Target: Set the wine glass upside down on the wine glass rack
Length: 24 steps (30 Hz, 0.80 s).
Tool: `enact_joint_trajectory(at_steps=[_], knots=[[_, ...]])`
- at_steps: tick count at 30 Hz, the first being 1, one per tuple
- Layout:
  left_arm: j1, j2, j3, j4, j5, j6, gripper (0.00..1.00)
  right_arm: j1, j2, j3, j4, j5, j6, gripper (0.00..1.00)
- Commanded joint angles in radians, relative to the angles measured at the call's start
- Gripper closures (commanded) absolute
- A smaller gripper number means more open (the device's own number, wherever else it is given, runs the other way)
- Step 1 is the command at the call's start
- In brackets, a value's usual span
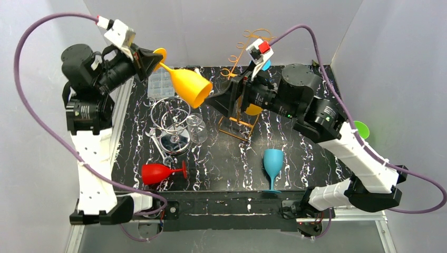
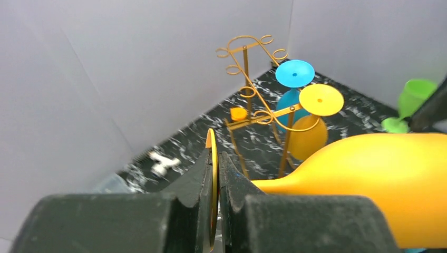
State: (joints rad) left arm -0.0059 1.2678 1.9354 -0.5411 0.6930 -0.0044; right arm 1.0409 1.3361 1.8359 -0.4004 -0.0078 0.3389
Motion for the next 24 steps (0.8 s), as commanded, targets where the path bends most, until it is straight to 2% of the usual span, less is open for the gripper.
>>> enact_joint_trajectory(at_steps=[1,6,8,16,22,24], knots=[[0.003,-0.133,-0.077,0.15,0.122,0.384,1.0,-0.004,-0.03,0.062,-0.158,-0.048,-0.026,0.02],[0.0,-0.25,-0.148,0.205,0.278,0.581,1.0,-0.005,0.088,0.182,-0.191,-0.166,-0.004,0.02],[0.0,-0.28,-0.159,0.205,0.312,0.635,1.0,-0.004,0.138,0.202,-0.152,-0.236,0.026,0.02],[0.0,-0.401,-0.286,0.204,0.355,0.856,1.0,-0.004,0.21,0.113,0.263,-0.527,0.222,0.02],[0.0,-0.421,-0.302,0.202,0.35,0.886,1.0,0.017,0.23,0.019,0.49,-0.603,0.34,0.02],[0.0,-0.417,-0.301,0.202,0.347,0.886,1.0,0.042,0.238,0.0,0.499,-0.596,0.324,0.02]])
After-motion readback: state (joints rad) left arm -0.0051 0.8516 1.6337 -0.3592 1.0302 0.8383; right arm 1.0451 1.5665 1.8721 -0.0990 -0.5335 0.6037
